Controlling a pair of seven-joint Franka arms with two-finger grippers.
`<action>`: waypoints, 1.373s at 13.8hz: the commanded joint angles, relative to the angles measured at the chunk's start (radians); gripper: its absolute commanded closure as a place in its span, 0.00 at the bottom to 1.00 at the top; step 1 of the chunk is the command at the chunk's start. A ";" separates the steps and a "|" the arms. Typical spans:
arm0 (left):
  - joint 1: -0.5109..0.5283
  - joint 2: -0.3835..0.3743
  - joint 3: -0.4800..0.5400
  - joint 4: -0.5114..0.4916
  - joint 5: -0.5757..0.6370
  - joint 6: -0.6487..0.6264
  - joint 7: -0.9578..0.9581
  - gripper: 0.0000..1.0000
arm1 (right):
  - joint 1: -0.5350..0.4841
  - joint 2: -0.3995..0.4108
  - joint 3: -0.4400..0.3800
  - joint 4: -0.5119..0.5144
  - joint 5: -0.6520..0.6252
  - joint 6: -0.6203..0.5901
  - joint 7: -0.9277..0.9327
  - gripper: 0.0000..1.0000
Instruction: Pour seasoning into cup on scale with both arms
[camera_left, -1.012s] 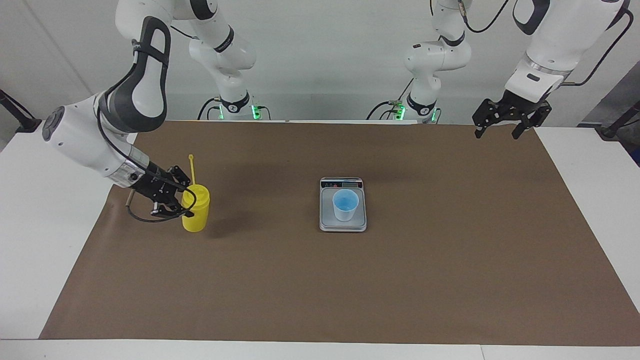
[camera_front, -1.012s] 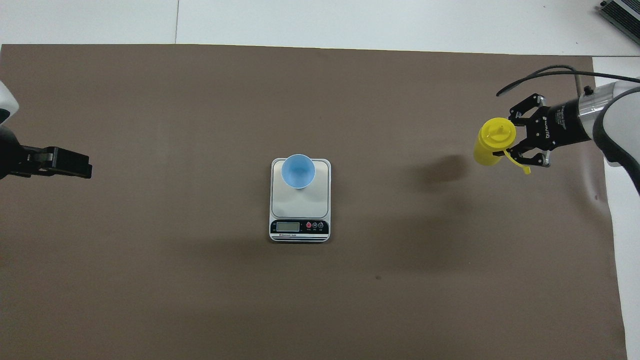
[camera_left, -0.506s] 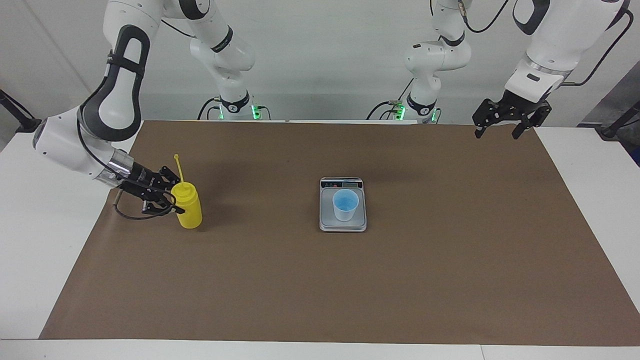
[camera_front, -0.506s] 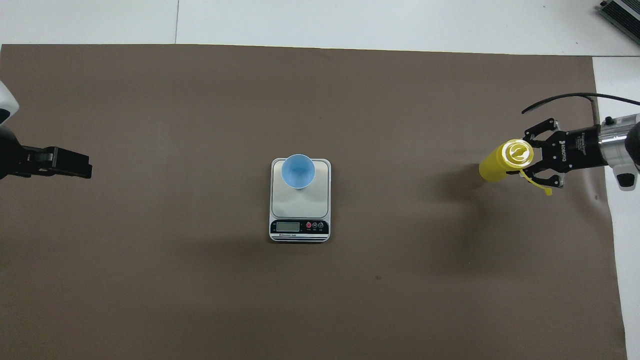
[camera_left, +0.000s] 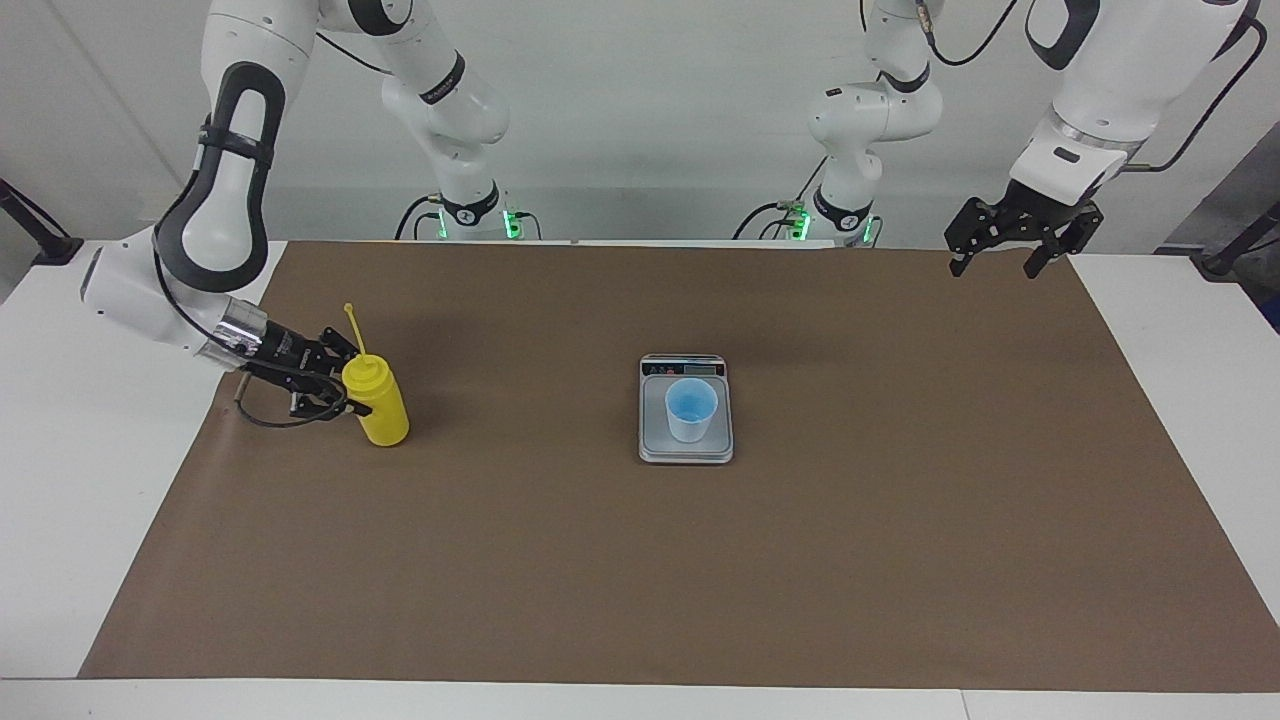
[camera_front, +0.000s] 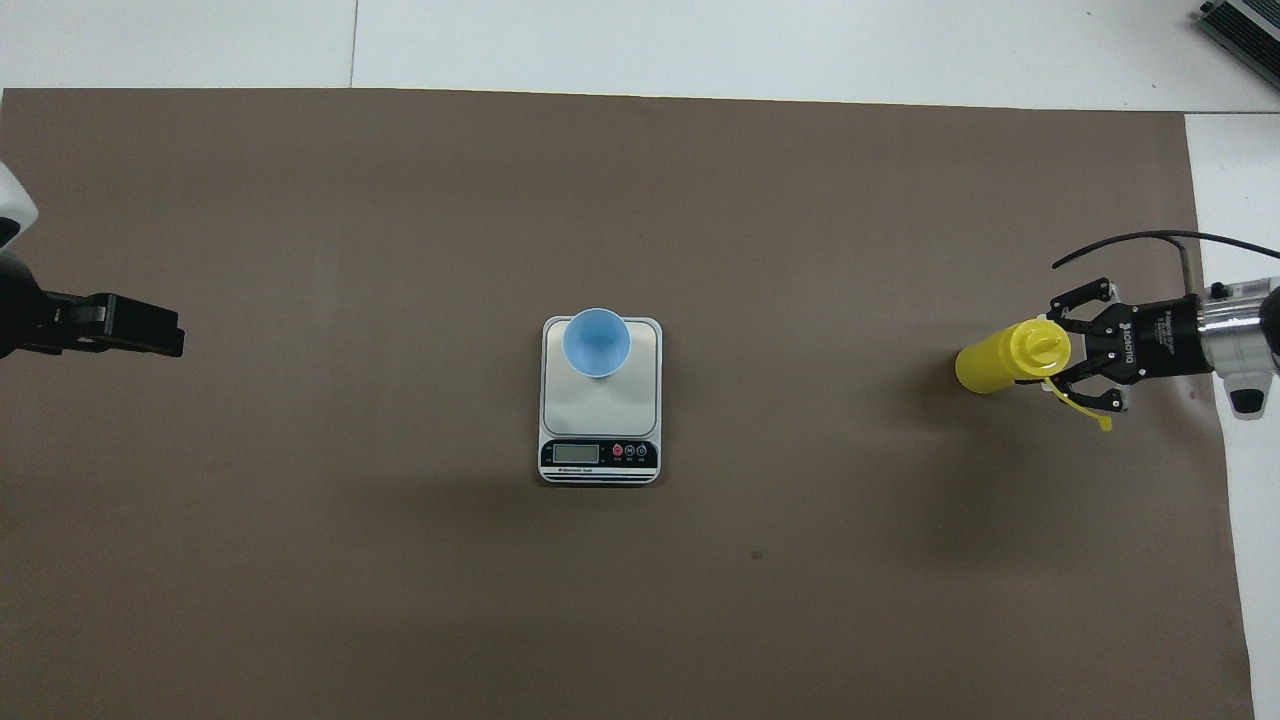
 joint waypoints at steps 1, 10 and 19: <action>0.013 -0.013 -0.004 -0.013 -0.012 -0.007 0.010 0.00 | -0.005 -0.044 0.004 -0.031 0.025 0.016 -0.016 0.00; 0.013 -0.015 -0.004 -0.013 -0.012 -0.007 0.010 0.00 | 0.078 -0.179 0.009 0.074 -0.266 0.024 -0.104 0.00; 0.013 -0.015 -0.004 -0.013 -0.012 -0.007 0.010 0.00 | 0.271 -0.294 0.018 0.080 -0.570 -0.037 -0.529 0.00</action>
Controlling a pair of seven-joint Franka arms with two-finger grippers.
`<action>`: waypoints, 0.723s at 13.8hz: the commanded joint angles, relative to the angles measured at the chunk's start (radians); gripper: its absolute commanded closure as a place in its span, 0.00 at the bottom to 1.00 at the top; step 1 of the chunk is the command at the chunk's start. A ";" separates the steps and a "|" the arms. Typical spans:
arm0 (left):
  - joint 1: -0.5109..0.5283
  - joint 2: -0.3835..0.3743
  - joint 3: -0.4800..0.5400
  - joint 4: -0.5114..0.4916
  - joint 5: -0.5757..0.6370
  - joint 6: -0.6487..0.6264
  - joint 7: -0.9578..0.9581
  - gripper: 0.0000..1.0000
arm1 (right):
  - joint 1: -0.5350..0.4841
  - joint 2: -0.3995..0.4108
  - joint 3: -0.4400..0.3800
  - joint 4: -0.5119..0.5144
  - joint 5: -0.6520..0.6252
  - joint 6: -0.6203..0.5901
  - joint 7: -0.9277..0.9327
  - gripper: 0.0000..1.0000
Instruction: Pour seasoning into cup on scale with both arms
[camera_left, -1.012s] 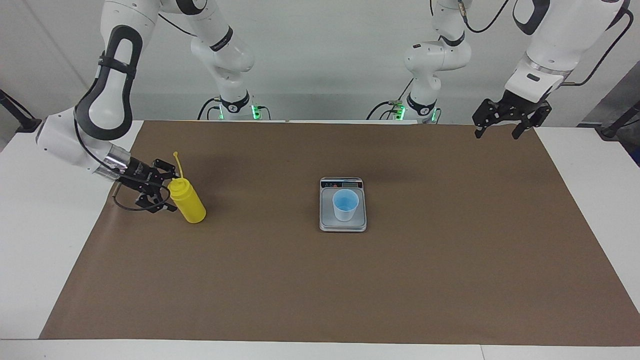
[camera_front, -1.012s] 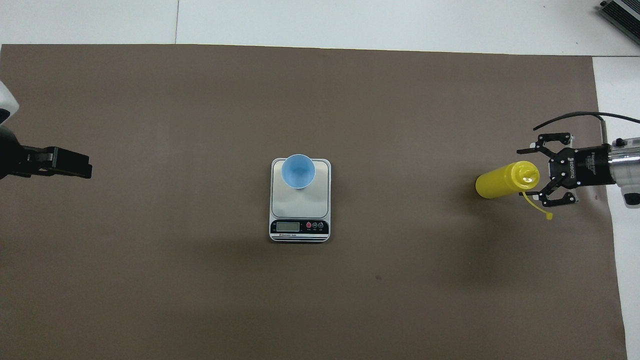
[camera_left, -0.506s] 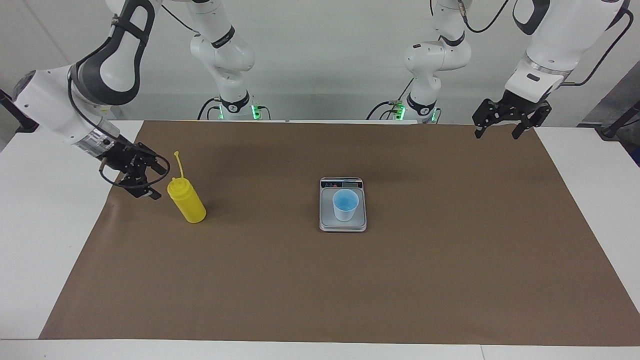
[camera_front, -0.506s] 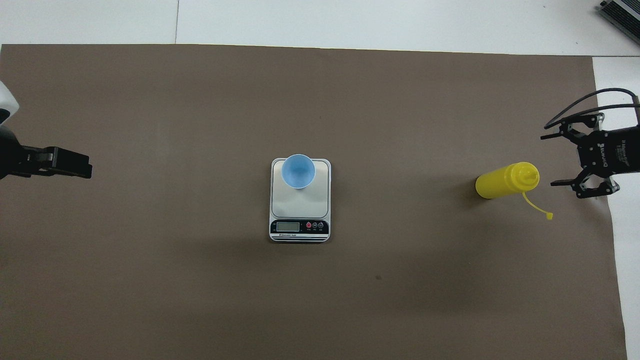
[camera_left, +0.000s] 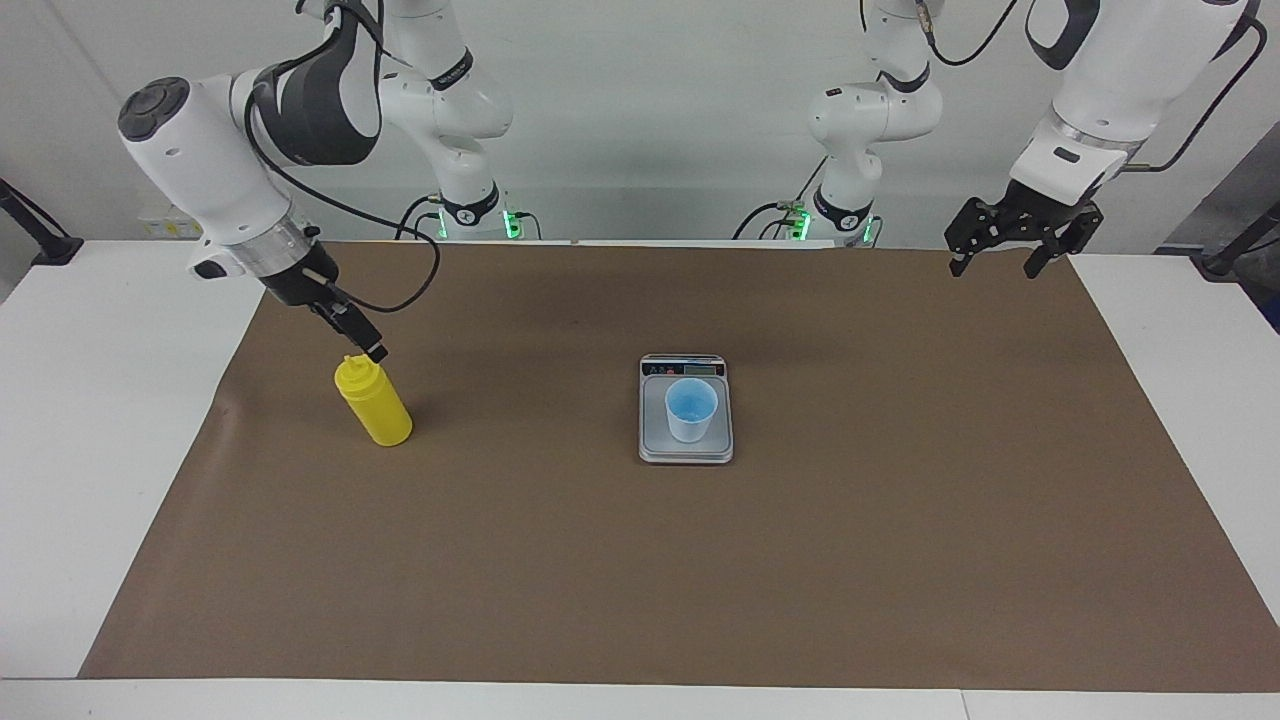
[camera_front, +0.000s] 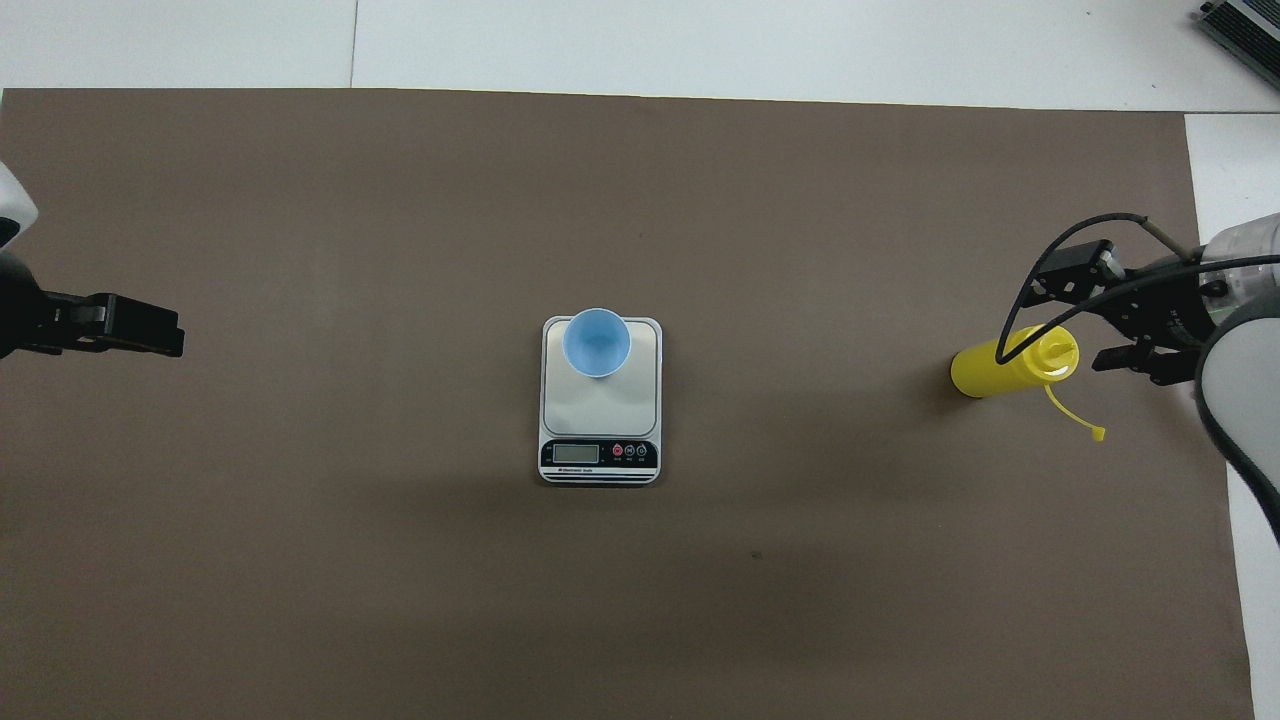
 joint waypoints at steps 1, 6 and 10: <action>0.013 -0.013 -0.006 -0.013 -0.012 -0.007 0.011 0.00 | 0.038 -0.056 0.006 -0.006 -0.087 -0.032 -0.083 0.00; 0.013 -0.013 -0.004 -0.013 -0.012 -0.009 0.010 0.00 | 0.089 -0.070 0.009 0.088 -0.147 -0.102 -0.206 0.00; 0.013 -0.013 -0.004 -0.013 -0.012 -0.009 0.011 0.00 | 0.121 -0.071 0.018 0.096 -0.201 -0.126 -0.270 0.00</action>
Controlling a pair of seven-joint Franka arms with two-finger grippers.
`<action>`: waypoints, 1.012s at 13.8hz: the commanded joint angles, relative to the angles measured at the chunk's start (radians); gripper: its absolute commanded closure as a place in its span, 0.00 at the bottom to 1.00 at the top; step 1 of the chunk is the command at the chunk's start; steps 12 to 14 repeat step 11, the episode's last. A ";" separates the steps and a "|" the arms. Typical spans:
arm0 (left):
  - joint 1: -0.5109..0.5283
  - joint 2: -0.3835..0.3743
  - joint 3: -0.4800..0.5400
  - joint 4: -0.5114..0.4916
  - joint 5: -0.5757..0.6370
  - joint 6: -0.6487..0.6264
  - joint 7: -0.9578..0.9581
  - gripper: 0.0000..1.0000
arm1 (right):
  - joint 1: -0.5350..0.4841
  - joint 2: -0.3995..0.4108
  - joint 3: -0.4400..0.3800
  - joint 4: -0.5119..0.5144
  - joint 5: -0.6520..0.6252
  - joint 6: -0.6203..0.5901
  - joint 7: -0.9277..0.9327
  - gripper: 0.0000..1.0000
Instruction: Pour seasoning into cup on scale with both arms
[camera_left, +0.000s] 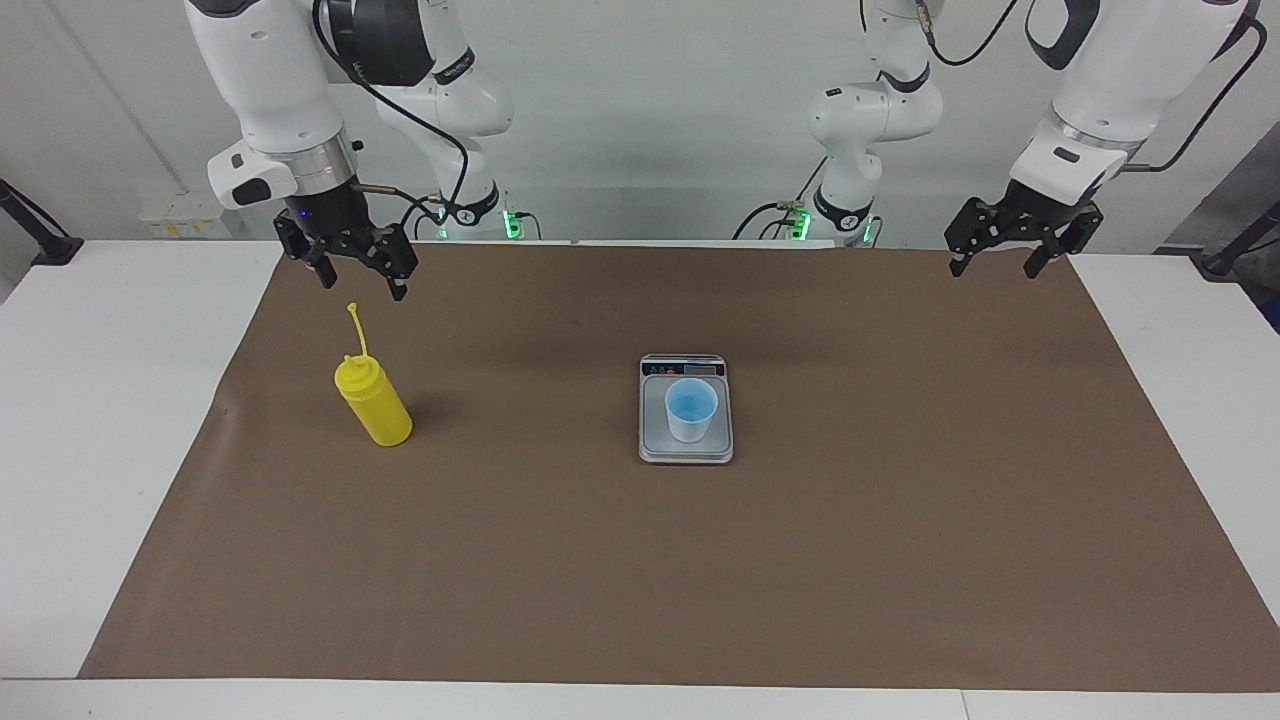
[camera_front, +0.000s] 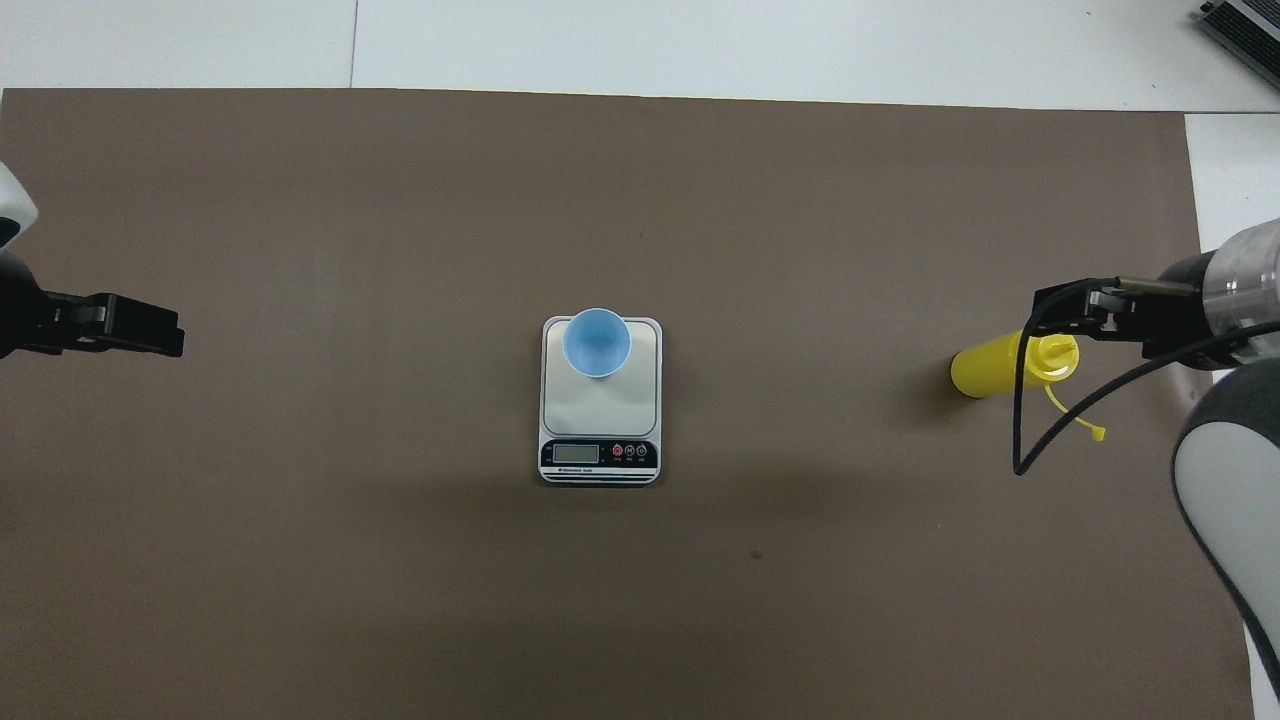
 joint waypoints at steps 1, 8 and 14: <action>0.013 -0.015 -0.004 -0.013 -0.012 -0.007 0.010 0.00 | 0.004 0.007 0.008 0.001 -0.022 -0.023 -0.028 0.00; 0.013 -0.013 -0.006 -0.013 -0.012 -0.009 0.010 0.00 | 0.004 0.005 0.006 -0.045 0.032 0.018 -0.039 0.00; 0.013 -0.013 -0.004 -0.013 -0.012 -0.009 0.010 0.00 | 0.005 0.004 0.006 -0.048 0.033 0.016 -0.042 0.00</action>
